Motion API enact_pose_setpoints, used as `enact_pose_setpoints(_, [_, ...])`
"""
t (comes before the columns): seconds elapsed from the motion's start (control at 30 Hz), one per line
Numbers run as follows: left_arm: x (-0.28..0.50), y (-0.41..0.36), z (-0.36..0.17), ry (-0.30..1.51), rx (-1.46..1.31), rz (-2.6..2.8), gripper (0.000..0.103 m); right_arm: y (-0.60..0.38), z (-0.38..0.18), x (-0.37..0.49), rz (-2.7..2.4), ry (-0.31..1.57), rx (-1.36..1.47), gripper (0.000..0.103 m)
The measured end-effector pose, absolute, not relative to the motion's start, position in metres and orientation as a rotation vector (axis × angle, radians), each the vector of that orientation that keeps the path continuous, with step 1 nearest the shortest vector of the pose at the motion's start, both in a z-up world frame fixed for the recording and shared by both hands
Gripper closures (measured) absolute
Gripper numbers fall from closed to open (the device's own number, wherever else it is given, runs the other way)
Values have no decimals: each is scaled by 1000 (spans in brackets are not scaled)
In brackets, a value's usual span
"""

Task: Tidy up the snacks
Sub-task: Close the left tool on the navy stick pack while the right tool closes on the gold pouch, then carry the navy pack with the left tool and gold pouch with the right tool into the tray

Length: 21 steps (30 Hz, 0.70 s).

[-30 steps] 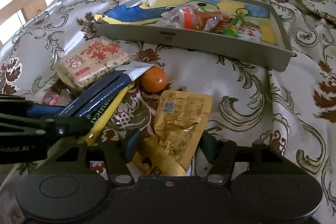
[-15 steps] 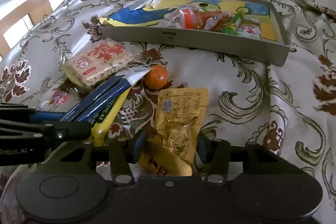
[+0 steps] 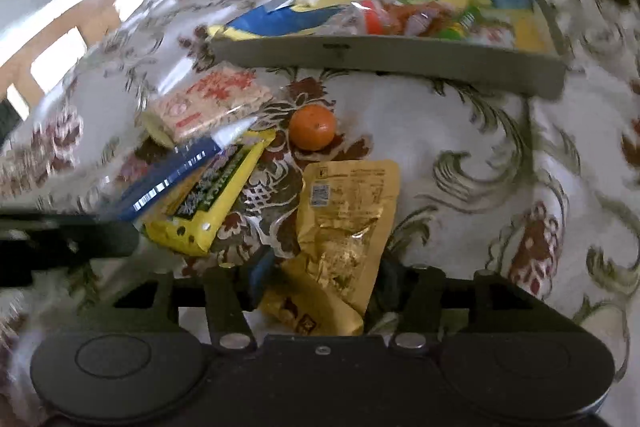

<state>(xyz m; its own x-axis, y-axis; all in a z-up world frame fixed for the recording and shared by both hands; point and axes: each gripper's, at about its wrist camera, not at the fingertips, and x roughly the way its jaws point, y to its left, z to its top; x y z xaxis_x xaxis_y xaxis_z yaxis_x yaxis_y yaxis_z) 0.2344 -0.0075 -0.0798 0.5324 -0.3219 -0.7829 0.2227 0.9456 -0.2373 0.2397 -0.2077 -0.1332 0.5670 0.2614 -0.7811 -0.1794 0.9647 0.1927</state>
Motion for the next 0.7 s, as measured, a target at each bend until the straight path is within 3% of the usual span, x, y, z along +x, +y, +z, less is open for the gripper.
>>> enact_pose_setpoints(0.33, [221,-1,-65,861,-185,-325,62,-198,-120,227,244,890,29,59])
enact_pose_setpoints(0.37, [220,-1,-64,851,-185,-324,62,-198,-118,226,242,882,21,75])
enact_pose_setpoints(0.7, [216,-5,-61,794,-158,-318,62,-203,-110,223,232,852,26,83])
